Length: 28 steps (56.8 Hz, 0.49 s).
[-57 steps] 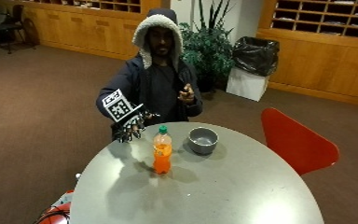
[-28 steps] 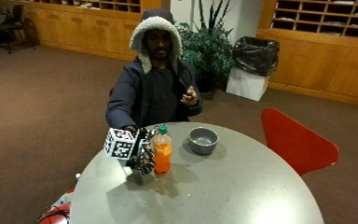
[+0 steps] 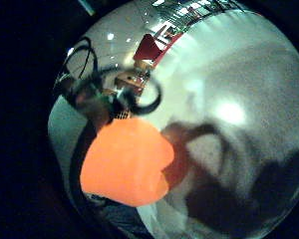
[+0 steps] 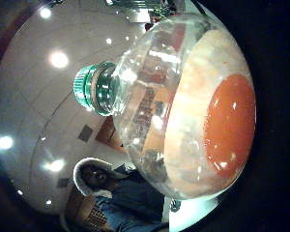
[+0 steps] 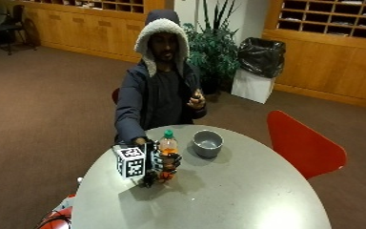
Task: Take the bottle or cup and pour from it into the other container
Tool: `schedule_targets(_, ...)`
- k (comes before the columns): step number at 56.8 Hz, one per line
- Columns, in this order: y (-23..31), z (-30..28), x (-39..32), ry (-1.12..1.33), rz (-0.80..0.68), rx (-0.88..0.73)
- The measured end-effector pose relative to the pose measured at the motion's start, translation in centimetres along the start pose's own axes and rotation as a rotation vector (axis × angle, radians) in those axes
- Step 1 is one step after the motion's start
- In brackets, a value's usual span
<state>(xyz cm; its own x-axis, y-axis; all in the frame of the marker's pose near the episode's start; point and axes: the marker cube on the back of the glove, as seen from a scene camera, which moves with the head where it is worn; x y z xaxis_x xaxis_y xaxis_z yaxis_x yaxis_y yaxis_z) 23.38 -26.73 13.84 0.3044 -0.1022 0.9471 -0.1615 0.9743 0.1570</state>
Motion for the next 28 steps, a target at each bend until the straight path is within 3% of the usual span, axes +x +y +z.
schedule_targets(28,0.9,-0.2,-4.3,0.01,-0.074,0.006)
